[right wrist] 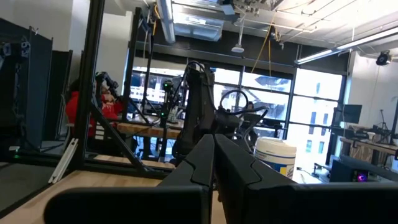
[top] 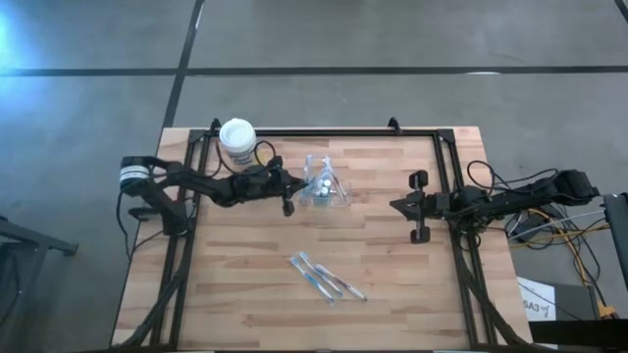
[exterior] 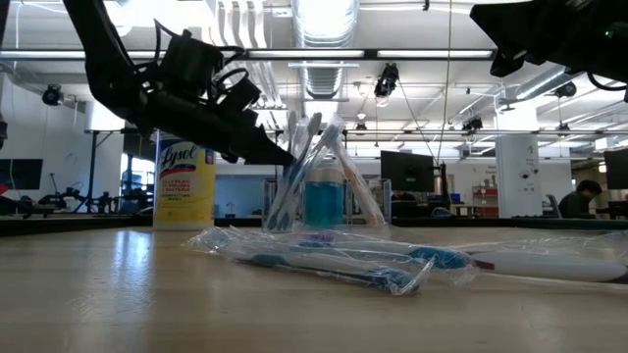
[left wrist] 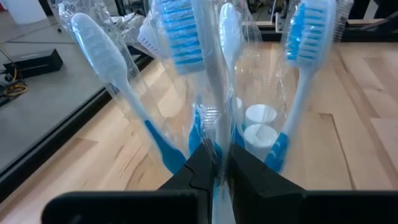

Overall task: Pick & Place toothbrushing station
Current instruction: Put the blue toothbrush into the left section of the transparent organizer

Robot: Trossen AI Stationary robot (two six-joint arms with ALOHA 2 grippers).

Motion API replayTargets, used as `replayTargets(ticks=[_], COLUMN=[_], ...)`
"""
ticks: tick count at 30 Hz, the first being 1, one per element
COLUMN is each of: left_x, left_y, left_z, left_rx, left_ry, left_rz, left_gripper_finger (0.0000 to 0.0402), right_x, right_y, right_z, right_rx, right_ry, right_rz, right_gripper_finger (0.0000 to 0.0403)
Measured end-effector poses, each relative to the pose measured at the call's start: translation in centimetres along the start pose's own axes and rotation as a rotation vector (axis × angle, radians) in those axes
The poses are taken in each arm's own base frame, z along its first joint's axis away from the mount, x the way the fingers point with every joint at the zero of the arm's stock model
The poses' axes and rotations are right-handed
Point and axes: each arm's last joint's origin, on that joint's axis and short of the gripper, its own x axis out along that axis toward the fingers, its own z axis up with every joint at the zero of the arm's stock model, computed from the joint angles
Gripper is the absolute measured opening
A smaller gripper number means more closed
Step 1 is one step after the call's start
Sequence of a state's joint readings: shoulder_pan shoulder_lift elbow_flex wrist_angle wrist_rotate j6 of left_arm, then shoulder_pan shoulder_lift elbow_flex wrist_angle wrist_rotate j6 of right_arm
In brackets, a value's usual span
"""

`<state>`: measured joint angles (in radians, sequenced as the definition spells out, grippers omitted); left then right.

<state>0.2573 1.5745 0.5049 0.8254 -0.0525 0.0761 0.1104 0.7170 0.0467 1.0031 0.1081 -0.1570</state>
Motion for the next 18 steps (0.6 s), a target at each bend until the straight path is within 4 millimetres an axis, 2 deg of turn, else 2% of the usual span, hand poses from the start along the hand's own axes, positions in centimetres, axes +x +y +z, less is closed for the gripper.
replayTargets(ticks=[9, 18], left_x=[0.06, 0.04], left_y=[-0.02, -0.07], left_z=[-0.15, -0.53], left_rx=[-0.009, -0.068], left_ry=[0.008, 0.033], left_rz=[0.000, -0.004], left_gripper_finger=[0.0029, 0.0084], right_x=[0.00, 0.00], right_y=[0.00, 0.01], right_z=[0.00, 0.00], right_rx=[0.000, 0.000], right_ry=[0.000, 0.000], right_rz=[0.000, 0.000], right_gripper_finger=[0.0008, 0.0008])
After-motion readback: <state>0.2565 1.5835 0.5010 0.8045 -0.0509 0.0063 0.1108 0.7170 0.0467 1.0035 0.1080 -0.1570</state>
